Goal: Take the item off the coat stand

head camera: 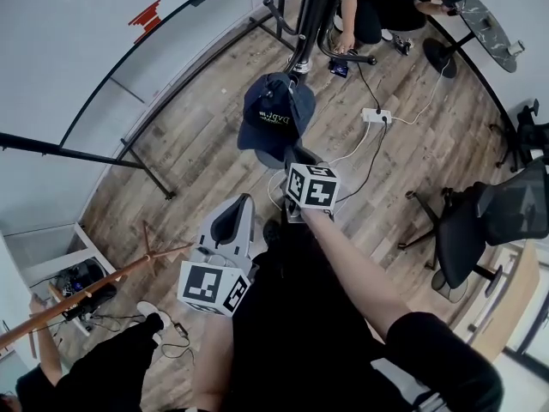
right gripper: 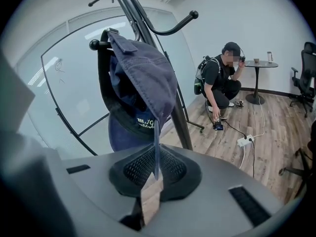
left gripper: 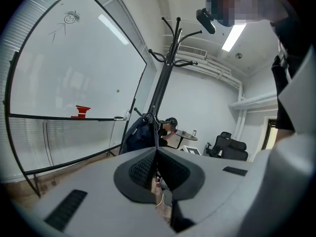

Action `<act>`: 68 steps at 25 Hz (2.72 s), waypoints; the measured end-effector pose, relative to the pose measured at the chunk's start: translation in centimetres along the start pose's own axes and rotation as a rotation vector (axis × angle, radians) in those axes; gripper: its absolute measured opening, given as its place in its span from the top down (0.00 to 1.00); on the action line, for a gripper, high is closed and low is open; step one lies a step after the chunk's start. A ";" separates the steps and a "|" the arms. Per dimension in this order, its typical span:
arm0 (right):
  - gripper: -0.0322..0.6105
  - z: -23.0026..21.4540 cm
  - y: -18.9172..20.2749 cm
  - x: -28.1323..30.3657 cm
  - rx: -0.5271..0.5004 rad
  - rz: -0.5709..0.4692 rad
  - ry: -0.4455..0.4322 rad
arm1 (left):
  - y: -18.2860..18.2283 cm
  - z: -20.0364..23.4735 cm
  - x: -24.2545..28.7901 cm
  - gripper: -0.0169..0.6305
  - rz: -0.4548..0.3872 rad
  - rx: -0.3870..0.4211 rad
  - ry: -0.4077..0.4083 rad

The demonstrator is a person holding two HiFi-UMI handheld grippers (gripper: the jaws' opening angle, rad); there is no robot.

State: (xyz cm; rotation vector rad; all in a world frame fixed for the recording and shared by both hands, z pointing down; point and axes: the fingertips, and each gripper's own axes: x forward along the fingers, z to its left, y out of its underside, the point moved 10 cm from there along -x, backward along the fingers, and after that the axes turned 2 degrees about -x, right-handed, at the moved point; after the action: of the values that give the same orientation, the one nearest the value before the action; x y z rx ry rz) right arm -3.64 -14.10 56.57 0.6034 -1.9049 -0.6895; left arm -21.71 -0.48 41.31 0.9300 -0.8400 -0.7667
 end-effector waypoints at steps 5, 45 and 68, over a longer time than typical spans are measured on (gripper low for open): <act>0.88 0.1 0.3 -0.7 -0.013 0.007 0.009 | -0.1 -0.1 -0.6 0.95 -0.015 0.000 -0.002; 0.88 -6.2 2.0 -13.2 -0.026 -0.049 0.068 | 1.3 -1.4 1.3 0.95 -0.005 -0.003 0.050; 0.88 -12.1 -5.5 -26.8 -0.093 -0.245 -0.047 | -2.1 -13.2 5.8 0.95 -0.064 0.133 0.135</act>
State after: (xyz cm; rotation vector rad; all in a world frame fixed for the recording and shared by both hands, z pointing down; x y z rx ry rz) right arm 18.57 -2.54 40.22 0.7748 -1.8477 -0.9504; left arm -8.05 -1.43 36.41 1.1195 -0.7520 -0.7013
